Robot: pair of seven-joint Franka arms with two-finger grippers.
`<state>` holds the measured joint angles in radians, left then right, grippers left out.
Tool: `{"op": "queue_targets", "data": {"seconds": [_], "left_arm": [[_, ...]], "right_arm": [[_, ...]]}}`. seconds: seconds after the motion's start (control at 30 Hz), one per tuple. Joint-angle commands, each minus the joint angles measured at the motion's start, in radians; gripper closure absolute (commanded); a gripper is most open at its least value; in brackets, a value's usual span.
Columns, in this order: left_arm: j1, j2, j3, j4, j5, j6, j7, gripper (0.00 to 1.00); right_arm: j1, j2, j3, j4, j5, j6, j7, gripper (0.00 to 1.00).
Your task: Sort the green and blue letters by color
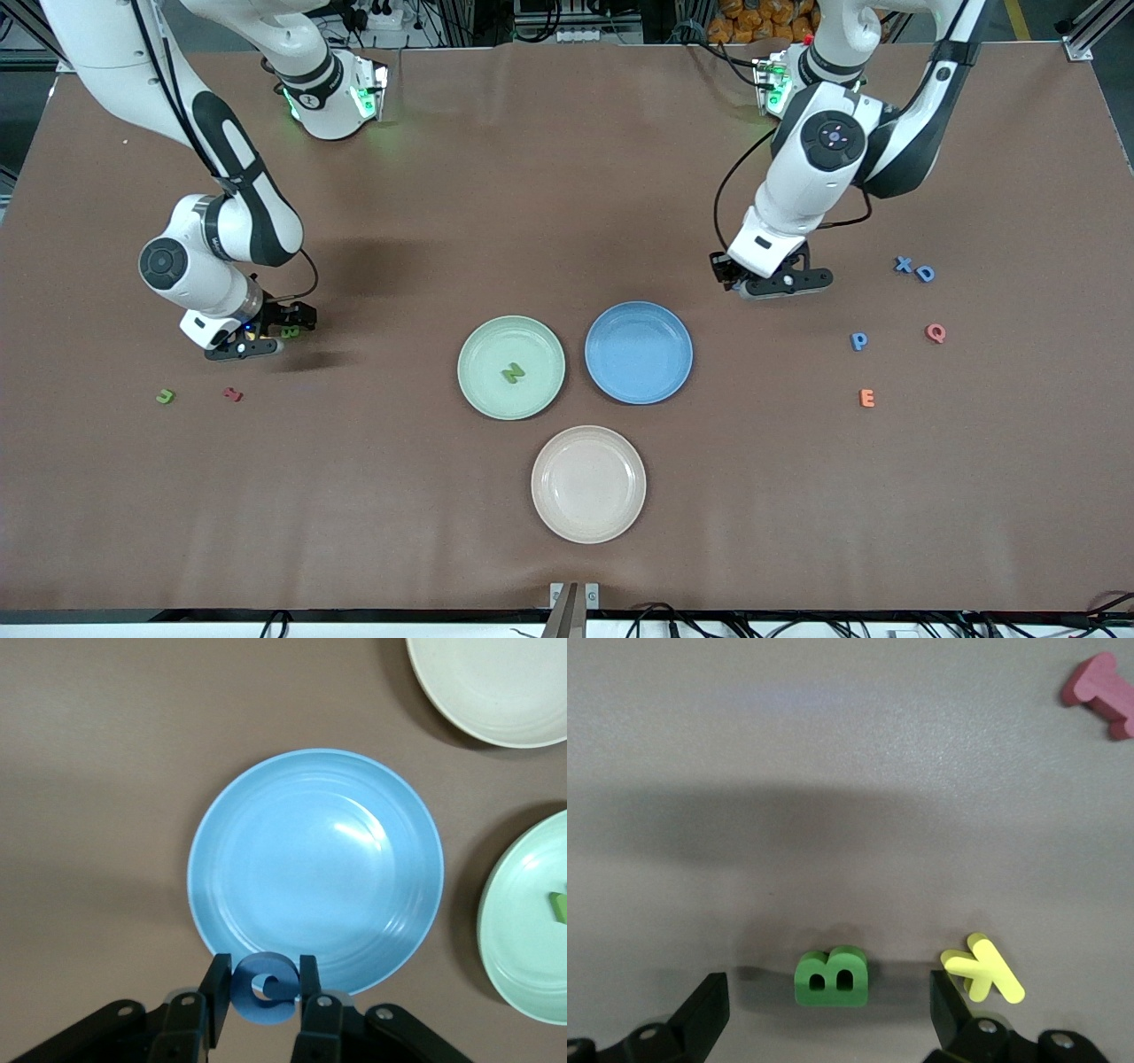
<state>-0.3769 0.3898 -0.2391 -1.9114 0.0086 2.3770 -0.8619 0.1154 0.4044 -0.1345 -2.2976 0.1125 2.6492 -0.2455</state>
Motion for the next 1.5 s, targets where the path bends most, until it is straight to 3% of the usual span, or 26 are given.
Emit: {"op": "queue_targets", "data": {"seconds": [0.0, 0.43, 0.73, 1.13, 1.17, 1.2, 1.23, 1.27, 1.47], "left_arm": [[-0.027, 0.063, 0.026, 0.078, 0.019, -0.015, -0.031, 0.87], [-0.023, 0.167, 0.033, 0.166, 0.074, 0.022, -0.031, 0.87], [-0.034, 0.208, 0.058, 0.170, 0.077, 0.096, -0.031, 0.86], [-0.039, 0.219, 0.060, 0.170, 0.079, 0.116, -0.031, 0.85], [-0.037, 0.218, 0.060, 0.170, 0.077, 0.116, -0.031, 0.75], [-0.037, 0.218, 0.061, 0.170, 0.079, 0.116, -0.029, 0.50], [-0.037, 0.218, 0.061, 0.170, 0.080, 0.116, -0.028, 0.18], [-0.037, 0.218, 0.061, 0.170, 0.080, 0.116, -0.026, 0.07], [-0.037, 0.215, 0.061, 0.169, 0.113, 0.116, -0.029, 0.00]], "right_arm": [[0.003, -0.003, 0.001, -0.002, 0.006, 0.006, 0.009, 0.47], [0.013, -0.007, 0.001, -0.002, 0.007, 0.003, 0.009, 0.82], [0.078, -0.019, 0.003, 0.021, 0.007, -0.026, 0.143, 0.86], [0.168, -0.018, 0.018, 0.133, 0.041, -0.150, 0.370, 0.87], [0.171, -0.018, 0.022, 0.141, 0.053, -0.150, 0.391, 0.88], [0.175, -0.016, 0.029, 0.148, 0.067, -0.152, 0.408, 0.88], [0.176, -0.015, 0.036, 0.155, 0.081, -0.152, 0.422, 0.88], [0.179, -0.012, 0.041, 0.162, 0.091, -0.152, 0.439, 0.88], [0.231, 0.000, 0.052, 0.222, 0.118, -0.156, 0.601, 0.91]]}}
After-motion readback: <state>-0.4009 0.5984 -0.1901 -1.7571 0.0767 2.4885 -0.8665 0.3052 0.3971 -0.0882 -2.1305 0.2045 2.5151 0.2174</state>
